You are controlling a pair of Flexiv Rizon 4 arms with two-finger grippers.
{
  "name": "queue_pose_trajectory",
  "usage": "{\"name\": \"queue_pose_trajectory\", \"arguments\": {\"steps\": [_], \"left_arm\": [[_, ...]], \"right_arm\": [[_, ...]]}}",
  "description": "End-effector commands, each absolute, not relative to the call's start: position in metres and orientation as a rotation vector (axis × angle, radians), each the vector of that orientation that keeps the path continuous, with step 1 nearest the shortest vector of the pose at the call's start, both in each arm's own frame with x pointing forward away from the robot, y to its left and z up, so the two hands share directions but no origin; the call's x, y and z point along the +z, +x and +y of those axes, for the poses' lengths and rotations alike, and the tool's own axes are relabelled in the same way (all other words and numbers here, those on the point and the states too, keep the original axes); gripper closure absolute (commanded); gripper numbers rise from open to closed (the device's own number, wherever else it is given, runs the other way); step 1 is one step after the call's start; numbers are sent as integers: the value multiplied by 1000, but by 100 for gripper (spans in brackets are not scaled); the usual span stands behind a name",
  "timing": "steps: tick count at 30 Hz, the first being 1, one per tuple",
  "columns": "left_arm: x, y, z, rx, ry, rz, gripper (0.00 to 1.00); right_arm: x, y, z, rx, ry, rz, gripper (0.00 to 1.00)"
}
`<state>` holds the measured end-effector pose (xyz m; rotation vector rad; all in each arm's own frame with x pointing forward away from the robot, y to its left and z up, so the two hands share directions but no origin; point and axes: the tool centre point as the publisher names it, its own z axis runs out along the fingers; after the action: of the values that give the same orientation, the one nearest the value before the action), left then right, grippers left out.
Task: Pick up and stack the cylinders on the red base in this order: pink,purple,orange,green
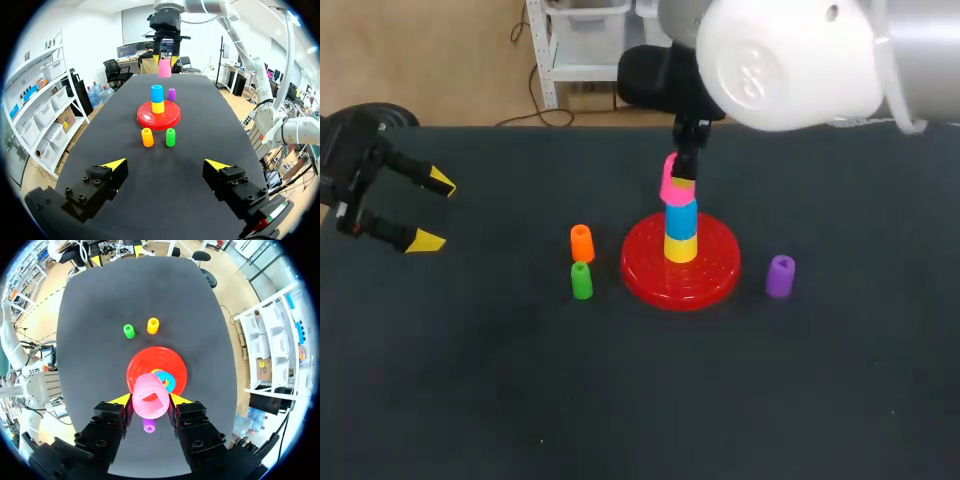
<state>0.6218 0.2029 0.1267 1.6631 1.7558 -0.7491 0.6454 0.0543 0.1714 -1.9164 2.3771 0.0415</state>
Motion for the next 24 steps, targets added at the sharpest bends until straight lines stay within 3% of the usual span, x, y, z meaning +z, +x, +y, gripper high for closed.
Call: {"name": "queue_pose_trajectory", "arguments": {"steps": [1, 24], "left_arm": [[126, 621, 204, -748, 1662, 1751, 0], [126, 621, 204, -748, 1662, 1751, 0]], "right_arm": [[162, 656, 56, 10, -1928, 2423, 100], [133, 666, 49, 53, -1939, 2456, 100]]}}
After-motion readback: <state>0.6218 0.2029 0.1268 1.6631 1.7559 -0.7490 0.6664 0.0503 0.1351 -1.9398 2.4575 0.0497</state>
